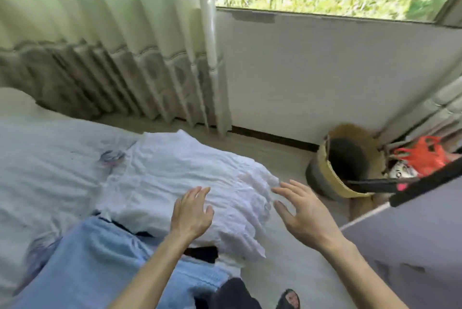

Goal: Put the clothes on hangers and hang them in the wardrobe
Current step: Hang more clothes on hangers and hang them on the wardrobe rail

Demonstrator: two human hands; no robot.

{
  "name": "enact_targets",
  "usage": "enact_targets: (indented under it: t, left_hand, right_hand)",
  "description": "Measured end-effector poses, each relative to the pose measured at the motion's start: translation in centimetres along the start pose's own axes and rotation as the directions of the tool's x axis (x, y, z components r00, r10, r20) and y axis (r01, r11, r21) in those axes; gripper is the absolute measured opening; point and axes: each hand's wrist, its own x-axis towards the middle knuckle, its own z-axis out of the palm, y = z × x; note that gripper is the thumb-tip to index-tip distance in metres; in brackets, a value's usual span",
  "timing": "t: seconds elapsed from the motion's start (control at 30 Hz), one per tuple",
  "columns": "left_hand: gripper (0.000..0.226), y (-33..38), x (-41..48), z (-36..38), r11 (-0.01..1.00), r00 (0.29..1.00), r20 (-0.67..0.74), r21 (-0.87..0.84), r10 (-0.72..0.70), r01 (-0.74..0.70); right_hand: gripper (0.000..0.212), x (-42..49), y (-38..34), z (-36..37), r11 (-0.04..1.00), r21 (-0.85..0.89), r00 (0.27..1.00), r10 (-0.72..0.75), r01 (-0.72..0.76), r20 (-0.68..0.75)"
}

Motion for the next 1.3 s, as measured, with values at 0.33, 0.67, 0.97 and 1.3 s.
enact_targets:
  t: [0.33, 0.67, 0.97, 1.3]
  left_hand:
    - [0.056, -8.1, -6.7, -0.7, 0.908, 0.91, -0.081, -0.15, -0.406, 0.391]
    - [0.057, -10.2, -7.5, 2.3, 0.831, 0.836, -0.017, -0.122, -0.548, 0.542]
    - [0.056, -19.3, 0.1, 3.1, 0.799, 0.794, 0.189, -0.071, -0.577, 0.597]
    - [0.064, -36.0, 13.0, 1.6, 0.723, 0.729, 0.203, -0.118, -0.654, 0.681]
  right_hand:
    - [0.042, 6.5, -6.4, 3.2, 0.933, 0.002, 0.89, -0.344, 0.36, 0.3]
    - [0.044, 10.2, -5.8, 6.9, 0.877, -0.077, 0.788, -0.384, 0.475, 0.482]
    - [0.047, 18.5, -8.7, 15.9, 0.851, -0.176, 0.696, -0.267, 0.495, 0.667]
    - [0.064, 29.4, -14.0, 31.8, 0.834, -0.311, 0.578, -0.011, 0.455, 0.816]
